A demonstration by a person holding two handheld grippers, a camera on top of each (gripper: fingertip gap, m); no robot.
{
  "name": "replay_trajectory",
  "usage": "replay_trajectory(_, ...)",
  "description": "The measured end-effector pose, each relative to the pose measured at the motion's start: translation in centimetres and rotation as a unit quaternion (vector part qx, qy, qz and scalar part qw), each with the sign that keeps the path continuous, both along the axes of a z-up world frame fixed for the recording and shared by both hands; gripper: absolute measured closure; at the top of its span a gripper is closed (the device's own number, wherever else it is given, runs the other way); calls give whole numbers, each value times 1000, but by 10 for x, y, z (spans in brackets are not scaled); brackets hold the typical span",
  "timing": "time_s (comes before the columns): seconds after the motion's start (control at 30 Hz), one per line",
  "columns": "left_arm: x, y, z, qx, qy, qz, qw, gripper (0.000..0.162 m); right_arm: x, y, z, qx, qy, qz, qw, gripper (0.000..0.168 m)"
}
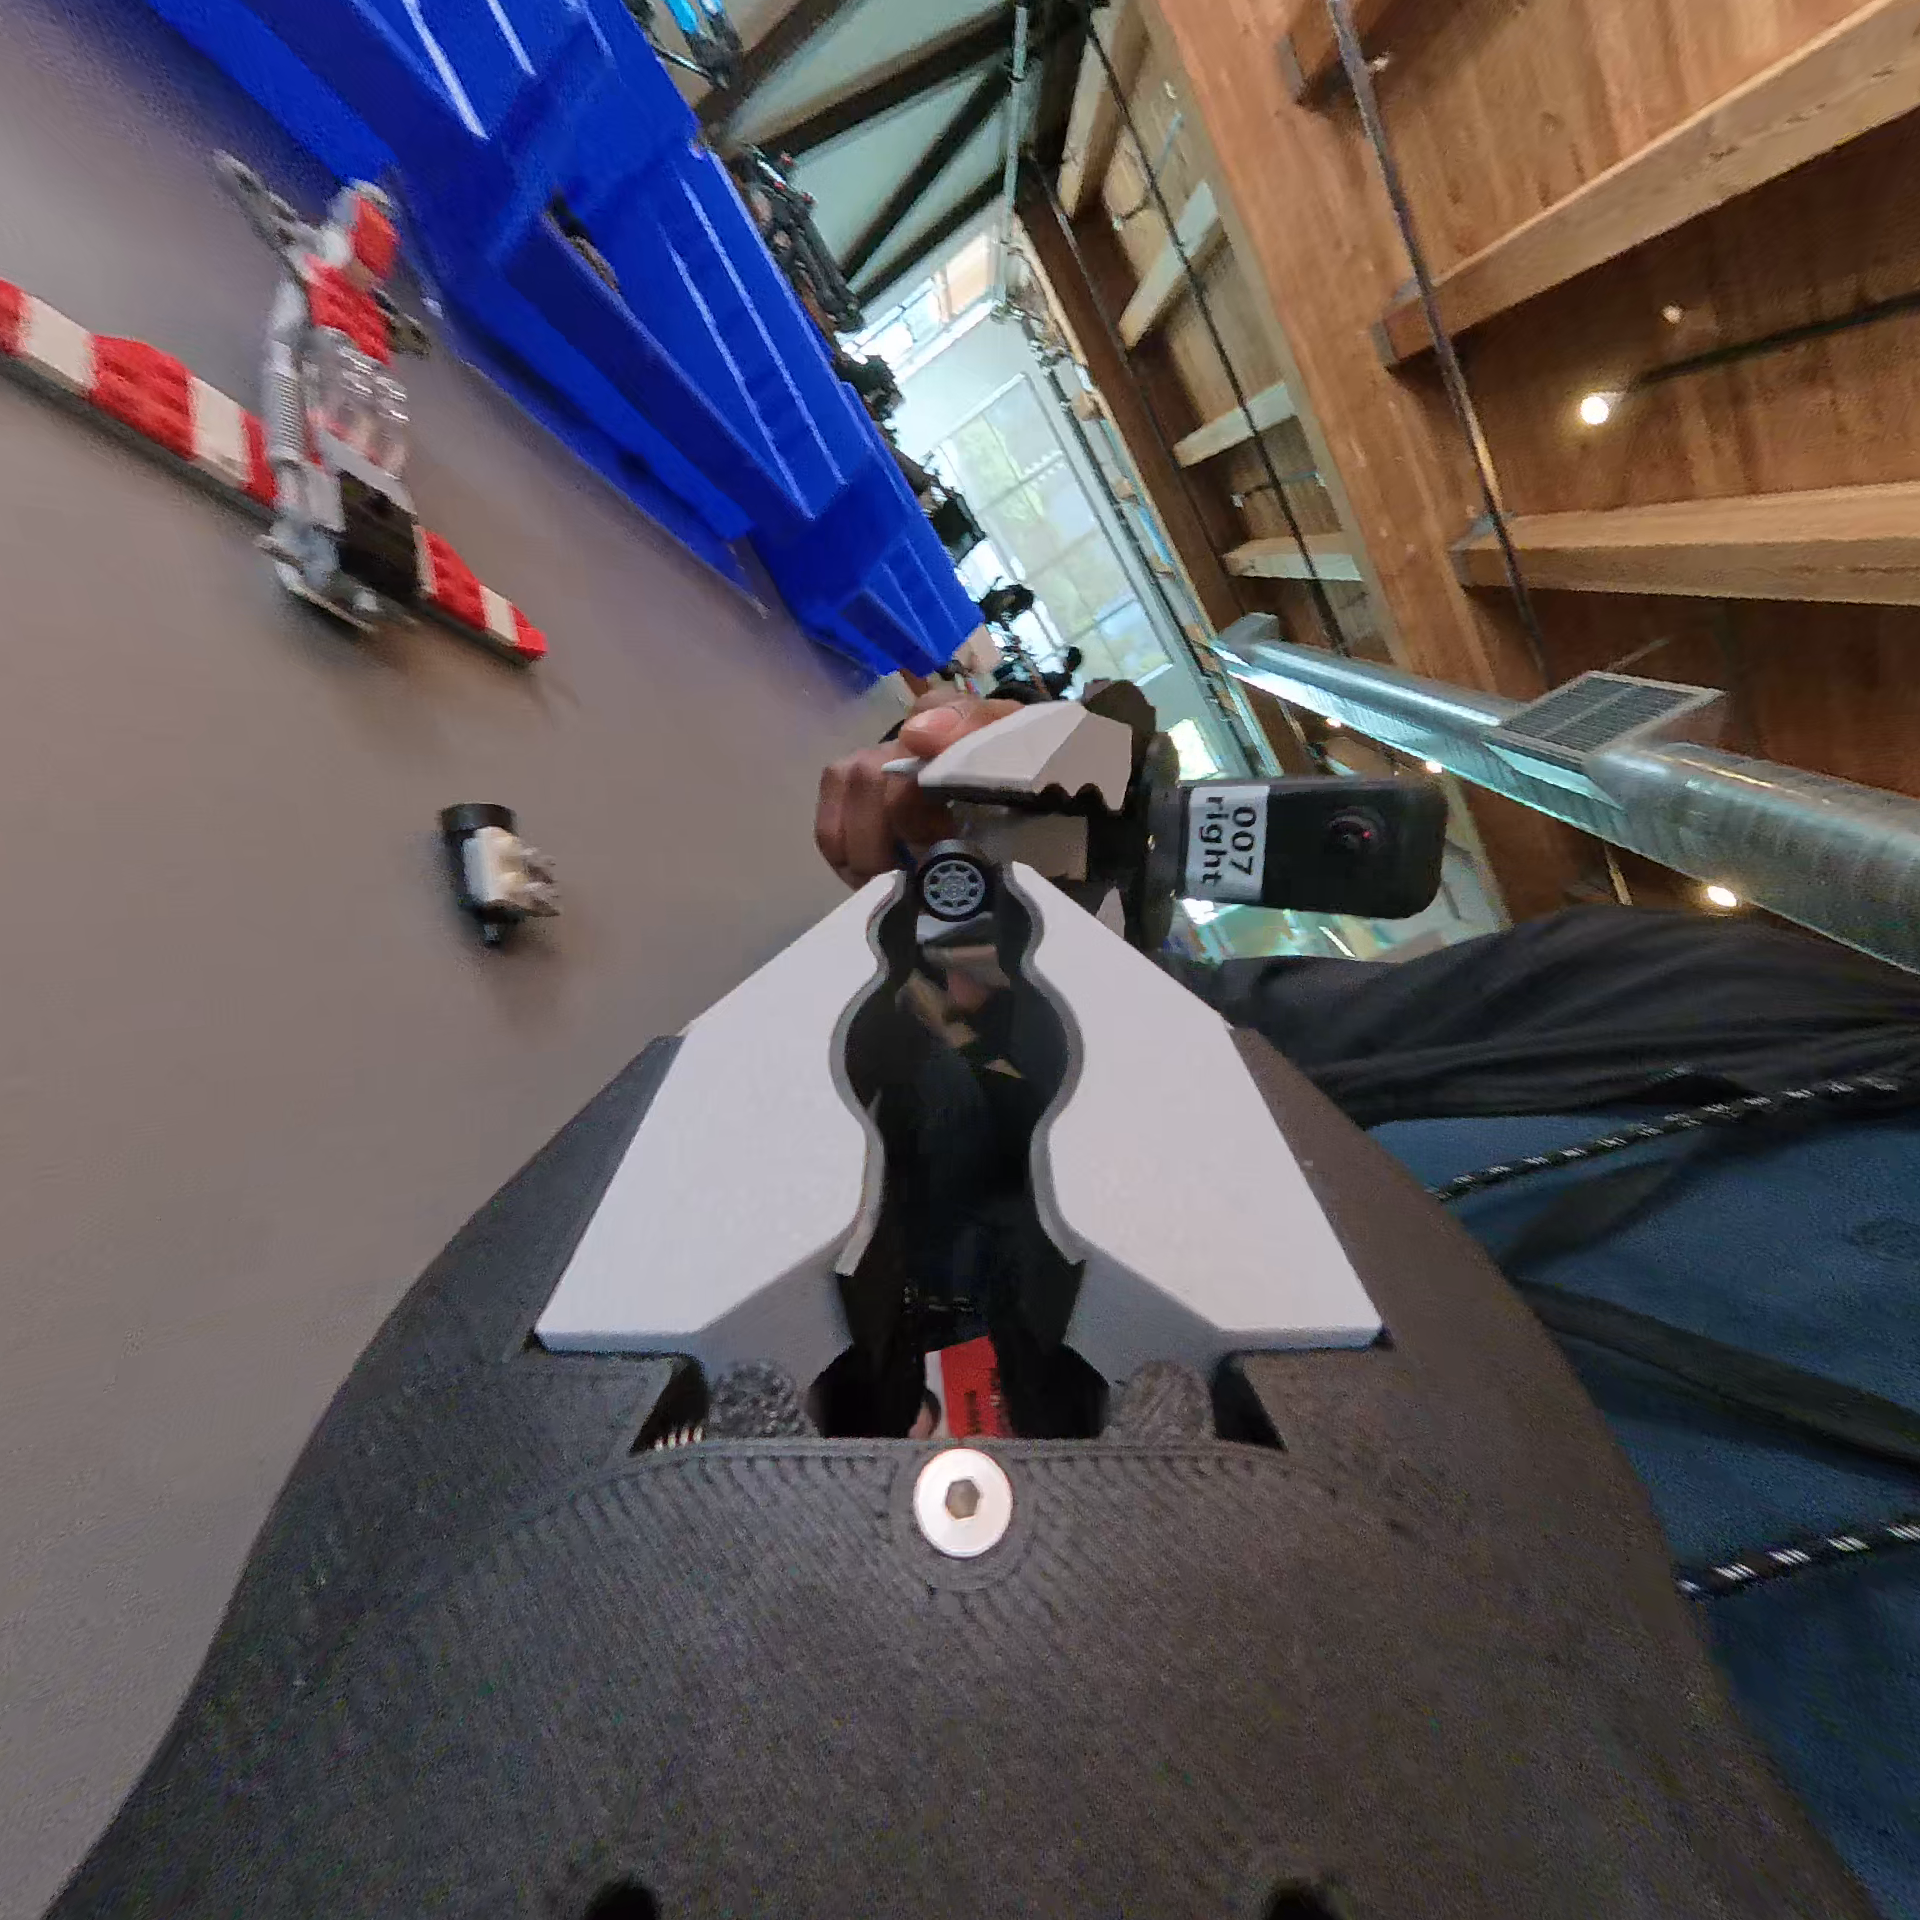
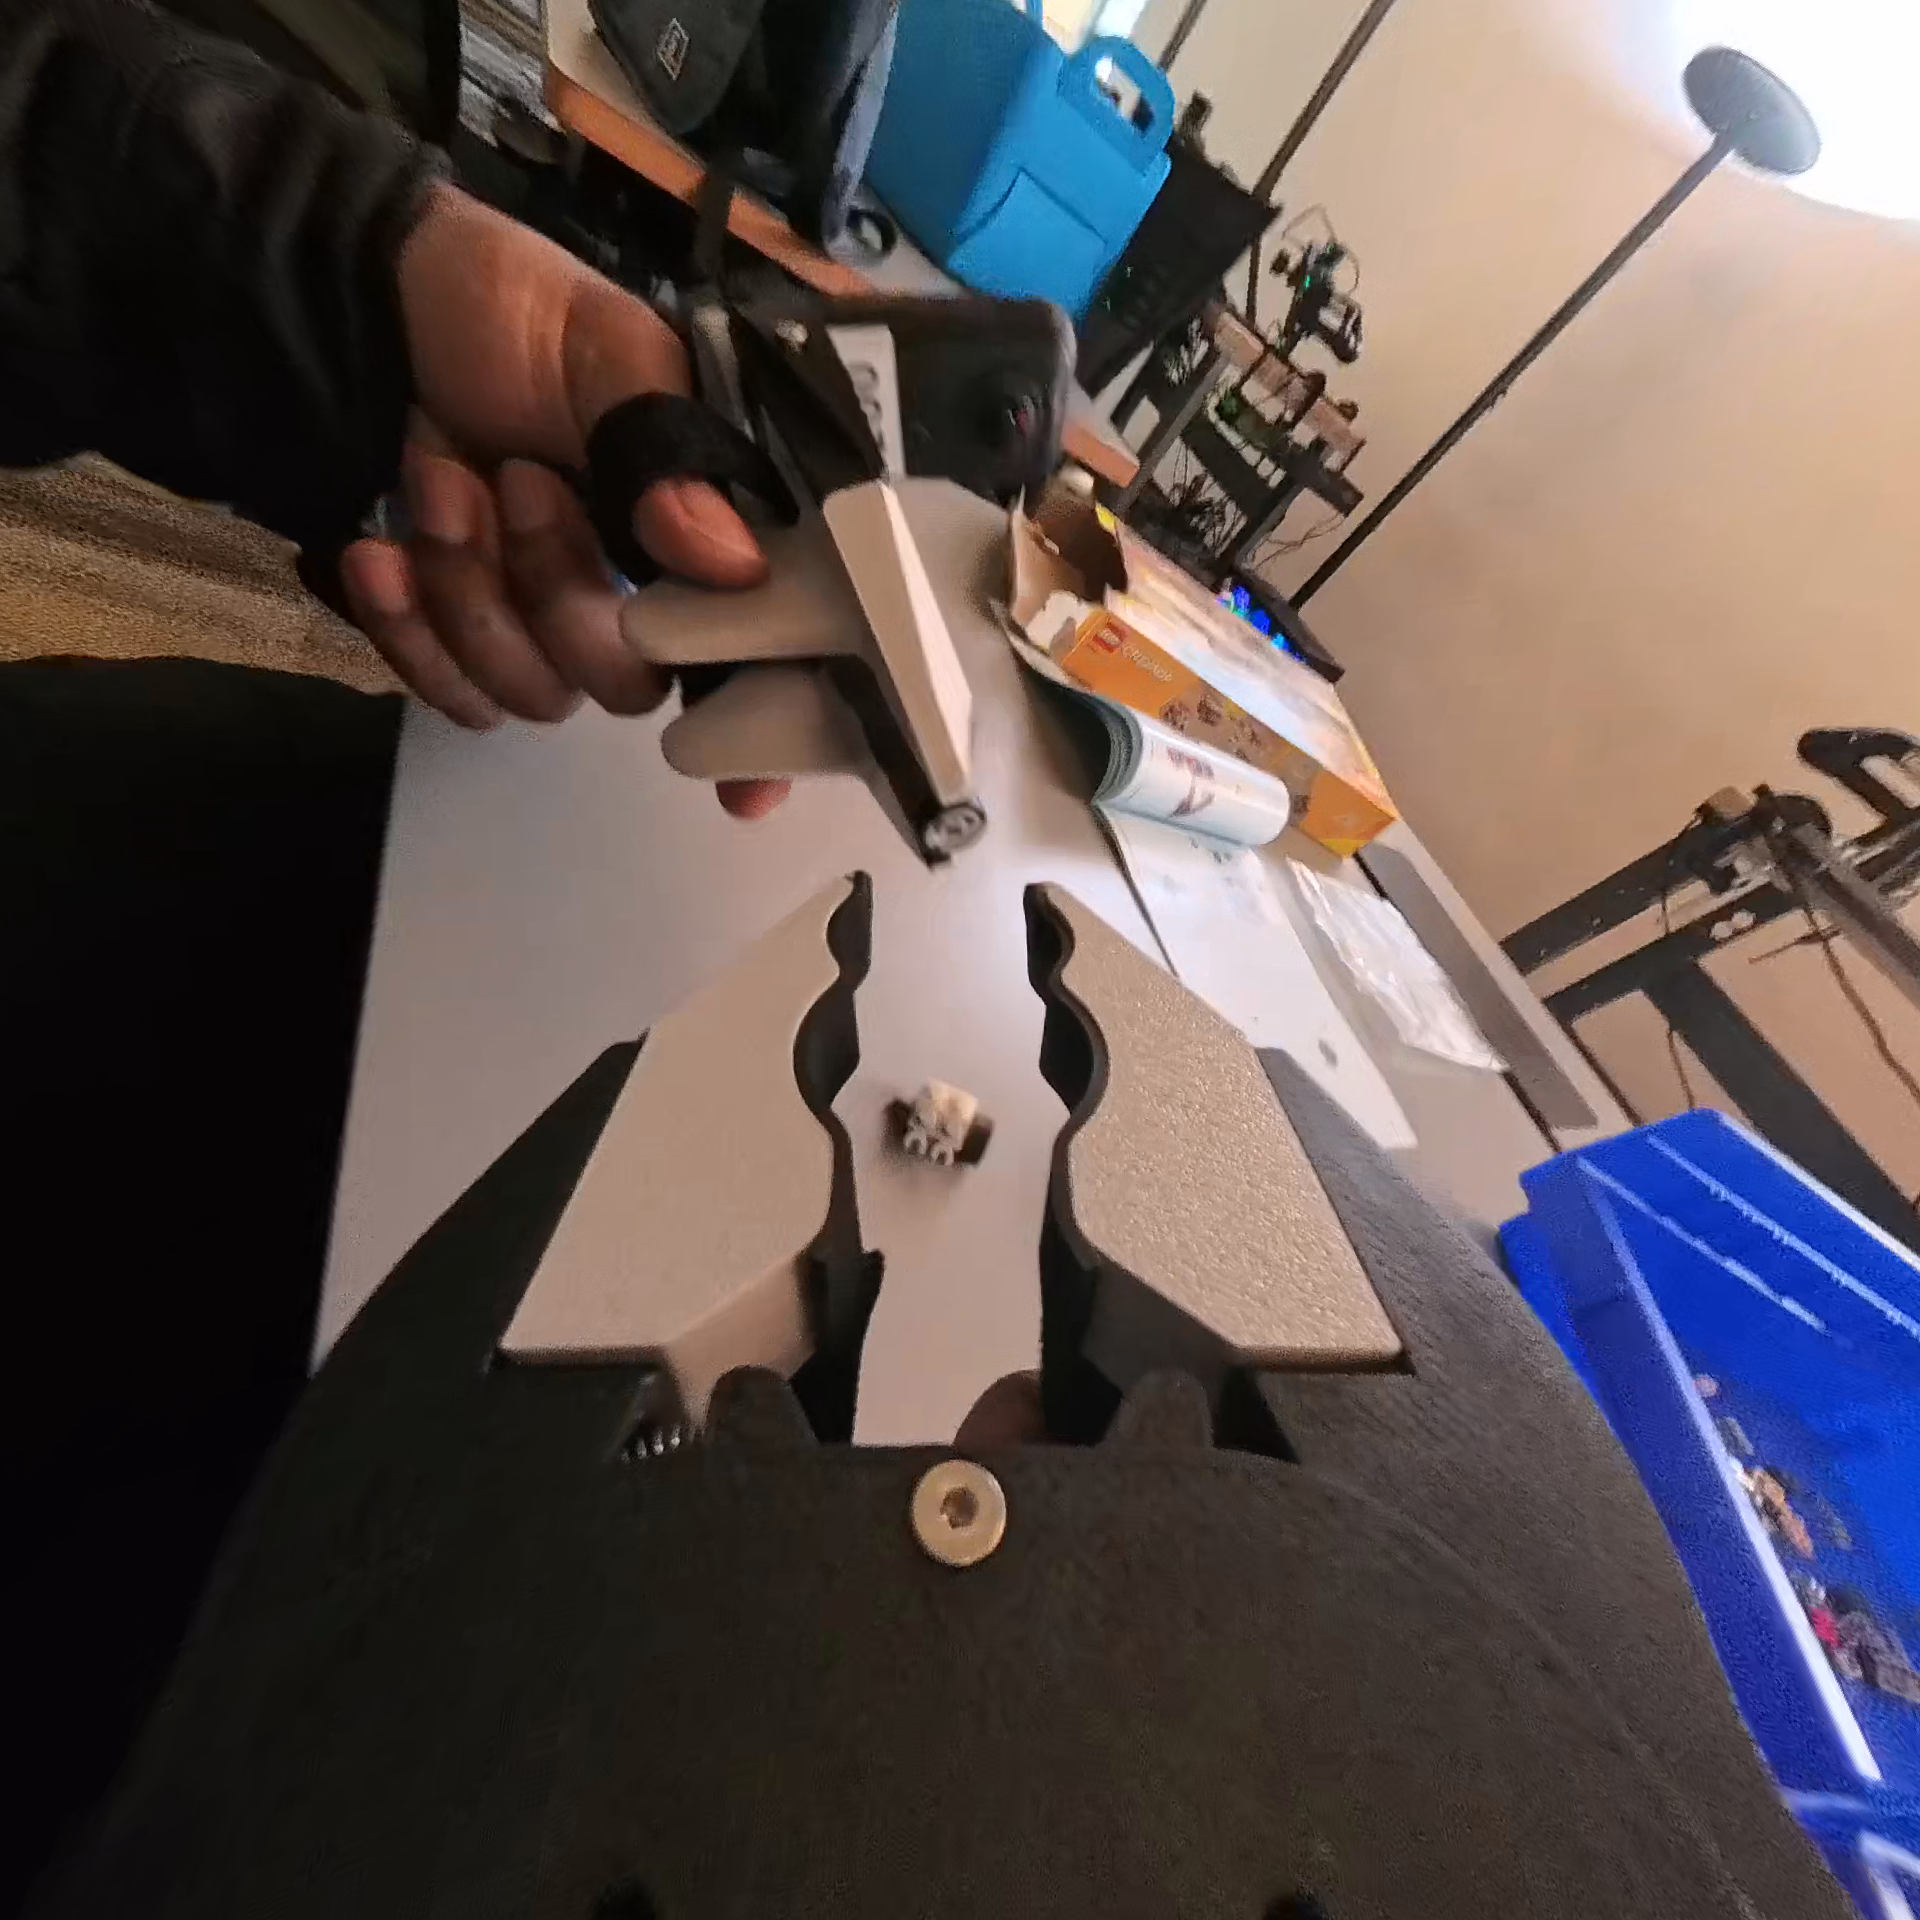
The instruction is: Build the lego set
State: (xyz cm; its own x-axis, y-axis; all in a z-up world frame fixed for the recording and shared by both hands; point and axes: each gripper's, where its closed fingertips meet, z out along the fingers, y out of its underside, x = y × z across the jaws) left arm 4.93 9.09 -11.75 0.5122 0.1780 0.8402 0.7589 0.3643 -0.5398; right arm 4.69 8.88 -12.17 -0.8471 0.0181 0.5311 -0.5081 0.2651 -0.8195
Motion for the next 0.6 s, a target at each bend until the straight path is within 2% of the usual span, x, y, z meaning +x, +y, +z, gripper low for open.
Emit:
replay_trajectory(0.2, -11, -14, -15, -65, -2, 47, 997, 148, -43, 11, -40, 100, -84, -48, 990, 136)
replay_trajectory(0.37, -20, -22, -28, -144, 15, 87, 986, 148, -51, 6, -66, 151, -162, -70, 973, 133)
replay_trajectory(0.6, -30, -32, -30, -193, 44, 124, 972, 148, -53, 2, -81, 198, -160, -86, 963, 133)
